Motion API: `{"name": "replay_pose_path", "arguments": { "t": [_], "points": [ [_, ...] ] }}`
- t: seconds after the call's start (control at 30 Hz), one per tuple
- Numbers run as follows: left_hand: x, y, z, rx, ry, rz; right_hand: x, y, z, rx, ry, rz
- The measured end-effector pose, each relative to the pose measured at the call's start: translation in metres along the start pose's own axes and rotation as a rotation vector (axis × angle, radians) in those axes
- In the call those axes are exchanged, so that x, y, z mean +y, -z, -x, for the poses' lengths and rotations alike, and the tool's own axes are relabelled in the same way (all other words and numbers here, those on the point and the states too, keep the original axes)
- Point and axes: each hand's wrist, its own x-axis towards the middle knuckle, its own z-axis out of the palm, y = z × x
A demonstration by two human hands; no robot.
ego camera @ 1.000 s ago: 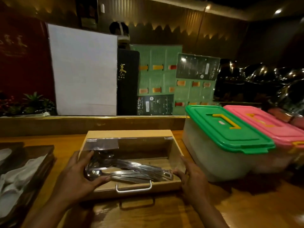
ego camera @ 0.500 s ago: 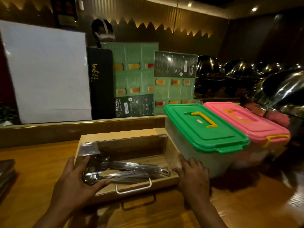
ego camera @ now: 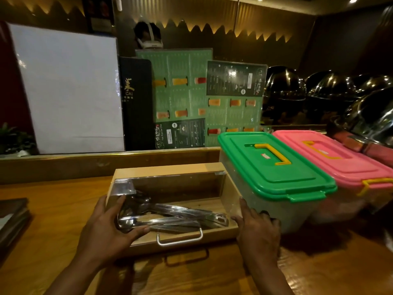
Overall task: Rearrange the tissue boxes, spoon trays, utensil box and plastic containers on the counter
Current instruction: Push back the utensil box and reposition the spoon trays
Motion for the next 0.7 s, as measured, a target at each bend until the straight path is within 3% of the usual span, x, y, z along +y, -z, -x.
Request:
{"name": "replay_pose_path", "arguments": {
  "t": [0.4, 0.7],
  "points": [
    [0.011, 0.0, 0.007, 0.015, 0.037, 0.063, -0.008, 0.016, -0.003, -0.106, -0.077, 0.193],
    [0.016, 0.005, 0.011, 0.001, 0.039, 0.095, -0.005, 0.02, -0.007, -0.15, -0.085, 0.206]
  ]
}}
